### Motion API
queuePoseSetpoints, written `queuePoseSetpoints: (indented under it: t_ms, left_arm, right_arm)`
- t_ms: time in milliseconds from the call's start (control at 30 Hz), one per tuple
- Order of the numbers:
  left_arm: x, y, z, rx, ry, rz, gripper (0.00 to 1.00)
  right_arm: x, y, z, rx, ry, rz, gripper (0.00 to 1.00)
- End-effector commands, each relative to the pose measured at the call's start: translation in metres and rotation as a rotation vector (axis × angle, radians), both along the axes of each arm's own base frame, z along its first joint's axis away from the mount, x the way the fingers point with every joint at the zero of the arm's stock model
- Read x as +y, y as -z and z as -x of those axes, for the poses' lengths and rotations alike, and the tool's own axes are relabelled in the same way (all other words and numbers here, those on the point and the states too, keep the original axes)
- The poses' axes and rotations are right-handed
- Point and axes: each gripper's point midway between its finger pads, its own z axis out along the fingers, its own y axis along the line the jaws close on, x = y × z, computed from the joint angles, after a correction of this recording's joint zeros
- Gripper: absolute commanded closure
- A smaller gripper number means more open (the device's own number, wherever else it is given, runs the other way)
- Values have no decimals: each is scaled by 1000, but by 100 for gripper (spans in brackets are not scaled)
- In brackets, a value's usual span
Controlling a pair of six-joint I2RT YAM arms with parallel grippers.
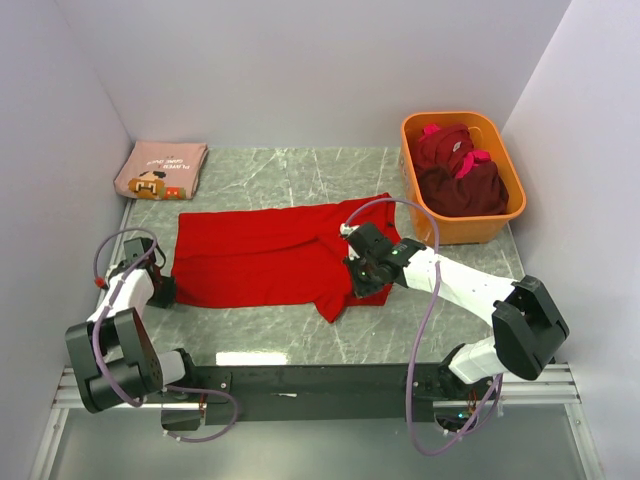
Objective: Fold and stack the t-shirts
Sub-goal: Fold the tshirt
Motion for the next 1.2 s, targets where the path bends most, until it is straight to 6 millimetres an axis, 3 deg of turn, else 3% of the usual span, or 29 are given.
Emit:
queuePoseSetpoints:
  t_ms: [0,400,633,700,767,900,1167]
  left_arm:
    - [-2,9,4,36,1,11,99]
    - [6,-35,-12,-148,4,-68,99]
    - [5,-39,-9,-129,6,-62,99]
    - [6,-34,-1,-68,-11,-56,66]
    - [7,-32,0,-44,-17,-53,20]
    - [4,-21,2,-13,-19,-29,9]
    - [9,-9,4,50,-32,-38,19]
  right_arm:
    - [-1,-4,-7,-25,11,-1,100]
    - [-1,-9,-11,-48,23,-17,100]
    - [-1,-7,-10,-41,20,-13,100]
    - [-1,-6,-10,-37,17,-13,100]
    - [0,-5,-9,-33,13,-15,100]
    - [-1,-5,-9,-36,11,-15,100]
    - [-2,-2,-10,-26,14,-12,100]
